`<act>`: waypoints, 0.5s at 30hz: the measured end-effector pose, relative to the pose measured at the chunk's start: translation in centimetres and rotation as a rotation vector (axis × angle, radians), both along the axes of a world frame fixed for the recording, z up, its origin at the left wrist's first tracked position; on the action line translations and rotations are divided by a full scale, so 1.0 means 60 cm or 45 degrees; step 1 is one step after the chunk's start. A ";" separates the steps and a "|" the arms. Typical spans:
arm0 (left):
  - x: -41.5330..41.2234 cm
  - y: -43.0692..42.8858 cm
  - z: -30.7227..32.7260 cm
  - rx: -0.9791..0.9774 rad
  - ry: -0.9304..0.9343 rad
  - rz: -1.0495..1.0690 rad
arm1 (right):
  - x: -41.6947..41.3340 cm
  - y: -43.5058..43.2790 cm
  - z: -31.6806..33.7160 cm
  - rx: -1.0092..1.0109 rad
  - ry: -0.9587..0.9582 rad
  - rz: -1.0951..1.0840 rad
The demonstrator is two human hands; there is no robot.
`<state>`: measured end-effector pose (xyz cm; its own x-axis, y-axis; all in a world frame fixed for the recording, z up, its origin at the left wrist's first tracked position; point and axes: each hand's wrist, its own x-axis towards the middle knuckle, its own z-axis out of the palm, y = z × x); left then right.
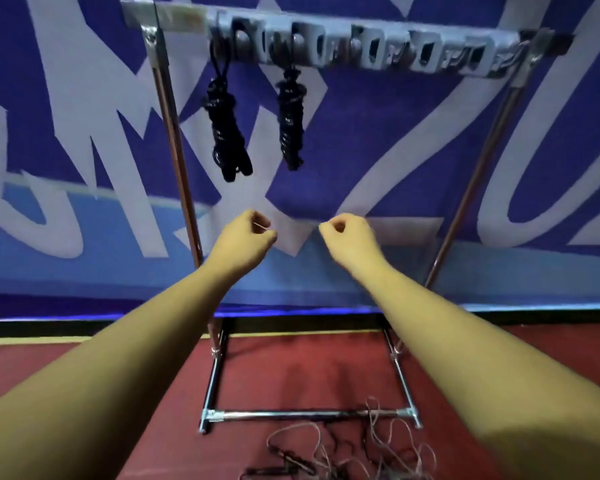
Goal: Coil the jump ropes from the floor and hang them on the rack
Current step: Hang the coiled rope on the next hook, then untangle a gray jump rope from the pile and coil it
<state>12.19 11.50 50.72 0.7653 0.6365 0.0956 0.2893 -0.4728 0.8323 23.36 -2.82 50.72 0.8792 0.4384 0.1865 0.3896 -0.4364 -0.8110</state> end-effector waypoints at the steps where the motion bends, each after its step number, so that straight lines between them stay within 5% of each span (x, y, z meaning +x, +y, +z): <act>1: -0.005 -0.006 -0.035 -0.013 0.075 -0.006 | -0.004 -0.015 -0.034 0.023 0.048 -0.024; 15: -0.064 -0.139 -0.505 -0.227 0.698 -0.119 | -0.030 -0.093 -0.504 -0.030 0.567 -0.185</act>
<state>8.36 3.14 20.43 0.7266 0.5338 -0.4325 0.6639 -0.3835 0.6420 21.55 -8.41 20.49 0.9239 0.3045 -0.2316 -0.0607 -0.4811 -0.8746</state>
